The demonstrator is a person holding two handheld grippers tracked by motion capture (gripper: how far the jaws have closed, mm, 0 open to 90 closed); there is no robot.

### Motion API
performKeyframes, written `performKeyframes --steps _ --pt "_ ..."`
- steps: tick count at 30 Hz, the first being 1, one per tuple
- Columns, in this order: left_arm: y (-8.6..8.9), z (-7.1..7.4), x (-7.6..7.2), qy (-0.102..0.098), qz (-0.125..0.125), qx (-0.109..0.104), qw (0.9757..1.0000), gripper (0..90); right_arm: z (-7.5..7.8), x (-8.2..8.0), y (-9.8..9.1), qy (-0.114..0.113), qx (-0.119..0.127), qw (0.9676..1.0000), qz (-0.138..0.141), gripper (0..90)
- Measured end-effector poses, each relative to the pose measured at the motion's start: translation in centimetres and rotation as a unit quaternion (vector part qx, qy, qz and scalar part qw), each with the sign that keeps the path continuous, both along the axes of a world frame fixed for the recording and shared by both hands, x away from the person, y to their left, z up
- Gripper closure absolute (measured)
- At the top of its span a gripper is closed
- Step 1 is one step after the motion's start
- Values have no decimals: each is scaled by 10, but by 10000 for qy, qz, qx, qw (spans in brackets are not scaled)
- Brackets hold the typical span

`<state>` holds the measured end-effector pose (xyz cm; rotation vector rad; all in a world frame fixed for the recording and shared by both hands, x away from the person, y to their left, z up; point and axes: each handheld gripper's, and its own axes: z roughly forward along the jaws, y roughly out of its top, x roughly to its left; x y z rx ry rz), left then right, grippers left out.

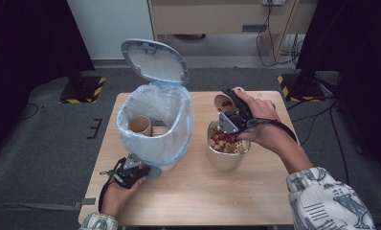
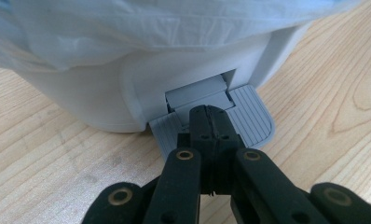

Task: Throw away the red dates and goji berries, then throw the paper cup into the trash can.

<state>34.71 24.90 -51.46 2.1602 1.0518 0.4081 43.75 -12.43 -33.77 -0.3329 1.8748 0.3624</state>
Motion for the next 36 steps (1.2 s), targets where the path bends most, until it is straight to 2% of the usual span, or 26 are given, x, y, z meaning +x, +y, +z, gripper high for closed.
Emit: performKeyframes --steps 11,16,23,34,36 --pt "1 0 0 8 6 -60 10000 899 2 5 1 215 255 9994 -3 270" --pt "0 0 0 2 20 -42 10000 899 8 6 2 374 533 9979 10 271" --pt "1 0 1 25 29 -68 10000 898 16 7 3 717 1123 9911 61 271" --pt "1 0 0 12 30 -72 10000 899 25 6 11 1020 1561 9824 89 271" --pt "1 -1 1 17 33 -83 10000 899 29 6 12 1030 1548 9825 94 271"
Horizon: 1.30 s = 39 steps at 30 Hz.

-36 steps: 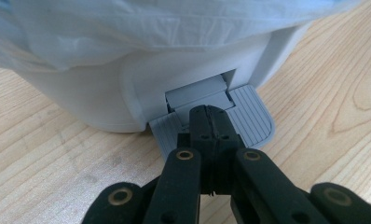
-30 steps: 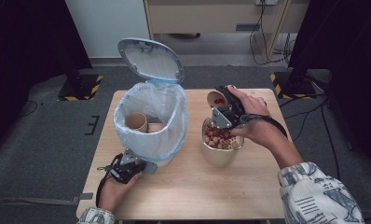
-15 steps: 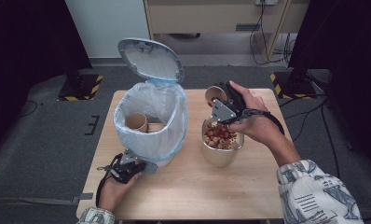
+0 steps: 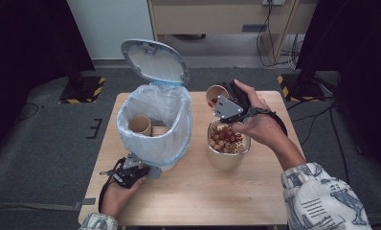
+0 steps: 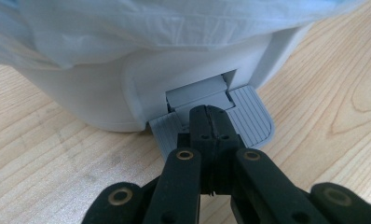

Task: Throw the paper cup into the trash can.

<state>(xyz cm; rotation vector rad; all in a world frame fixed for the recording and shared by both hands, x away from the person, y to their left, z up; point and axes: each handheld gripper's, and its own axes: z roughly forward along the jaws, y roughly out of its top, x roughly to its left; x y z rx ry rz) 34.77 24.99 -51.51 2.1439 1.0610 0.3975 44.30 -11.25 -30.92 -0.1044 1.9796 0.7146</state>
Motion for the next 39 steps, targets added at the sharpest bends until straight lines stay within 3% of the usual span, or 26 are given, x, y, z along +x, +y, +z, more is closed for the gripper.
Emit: performKeyframes --steps 16,39 --pt "0 0 0 -9 1 9 10000 899 16 -1 8 256 257 9993 64 271" --pt "0 0 0 -5 -5 20 10000 899 40 -7 29 241 275 9991 224 269"
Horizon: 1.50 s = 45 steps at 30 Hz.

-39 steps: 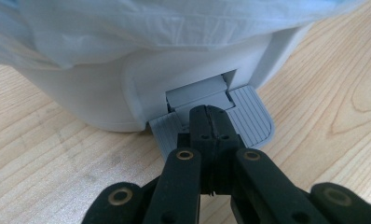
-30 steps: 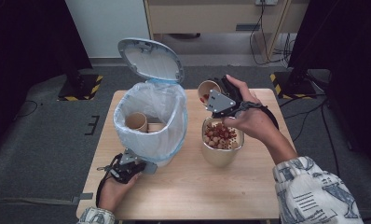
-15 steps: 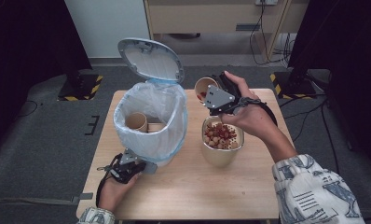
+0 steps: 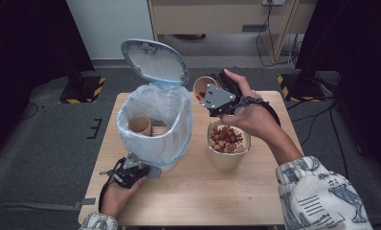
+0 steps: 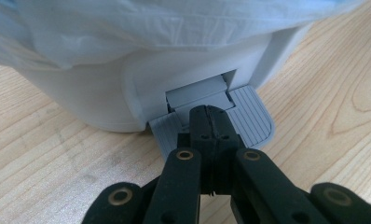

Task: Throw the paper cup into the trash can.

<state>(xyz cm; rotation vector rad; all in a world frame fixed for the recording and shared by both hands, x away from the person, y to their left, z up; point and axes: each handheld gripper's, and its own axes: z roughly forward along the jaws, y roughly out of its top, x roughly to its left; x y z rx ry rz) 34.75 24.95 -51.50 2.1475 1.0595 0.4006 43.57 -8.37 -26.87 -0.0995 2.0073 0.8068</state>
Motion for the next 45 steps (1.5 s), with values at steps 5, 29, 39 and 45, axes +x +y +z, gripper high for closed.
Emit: performKeyframes --steps 5,29,39,45 --pt "0 0 0 -1 -1 3 10000 899 4 -1 7 -6 6 10000 57 269" --pt "0 0 0 -11 1 14 10000 899 19 0 36 96 144 9995 281 269" --pt "0 0 0 -14 3 10 10000 899 24 2 60 198 275 9983 479 268" --pt "0 0 0 -15 -3 3 10000 899 20 5 74 303 345 9974 559 268"
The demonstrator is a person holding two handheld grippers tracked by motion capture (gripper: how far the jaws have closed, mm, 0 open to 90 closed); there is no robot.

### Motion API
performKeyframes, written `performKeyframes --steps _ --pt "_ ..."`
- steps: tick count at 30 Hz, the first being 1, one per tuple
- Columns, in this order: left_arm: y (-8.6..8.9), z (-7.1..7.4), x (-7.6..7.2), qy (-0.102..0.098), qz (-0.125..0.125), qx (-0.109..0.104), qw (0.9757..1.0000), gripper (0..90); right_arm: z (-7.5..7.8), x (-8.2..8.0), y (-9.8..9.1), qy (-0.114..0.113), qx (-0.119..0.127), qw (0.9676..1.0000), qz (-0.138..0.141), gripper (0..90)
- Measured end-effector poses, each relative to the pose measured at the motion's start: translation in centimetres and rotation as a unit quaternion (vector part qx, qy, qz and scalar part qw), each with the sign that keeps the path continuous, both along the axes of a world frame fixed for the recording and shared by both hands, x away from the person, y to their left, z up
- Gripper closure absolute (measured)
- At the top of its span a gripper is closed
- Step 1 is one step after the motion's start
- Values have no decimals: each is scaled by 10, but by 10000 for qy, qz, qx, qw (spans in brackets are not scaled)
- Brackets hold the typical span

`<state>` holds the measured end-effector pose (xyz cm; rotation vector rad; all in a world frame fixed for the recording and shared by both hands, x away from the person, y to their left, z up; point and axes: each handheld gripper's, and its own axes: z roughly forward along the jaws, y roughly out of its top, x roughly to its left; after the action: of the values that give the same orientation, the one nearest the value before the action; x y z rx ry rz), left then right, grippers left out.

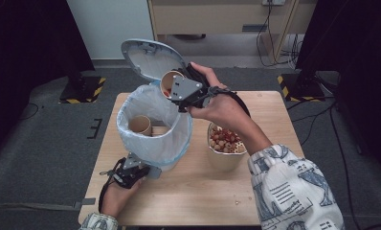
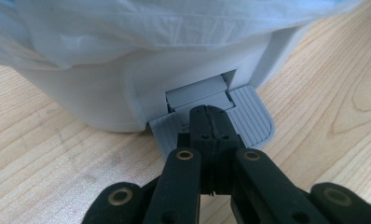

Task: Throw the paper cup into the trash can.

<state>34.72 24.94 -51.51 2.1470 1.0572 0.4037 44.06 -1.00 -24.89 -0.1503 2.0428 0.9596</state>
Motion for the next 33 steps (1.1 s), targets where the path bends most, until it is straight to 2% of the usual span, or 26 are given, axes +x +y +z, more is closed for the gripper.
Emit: performKeyframes --steps 10,21,33 --pt "0 0 0 1 -1 1 10000 899 -6 2 19 122 75 9997 174 267" --pt "0 0 0 4 -7 -6 10000 899 -10 8 28 299 194 9992 188 266" --pt "0 0 0 -1 -13 1 10000 899 -21 12 47 455 144 9984 288 262"
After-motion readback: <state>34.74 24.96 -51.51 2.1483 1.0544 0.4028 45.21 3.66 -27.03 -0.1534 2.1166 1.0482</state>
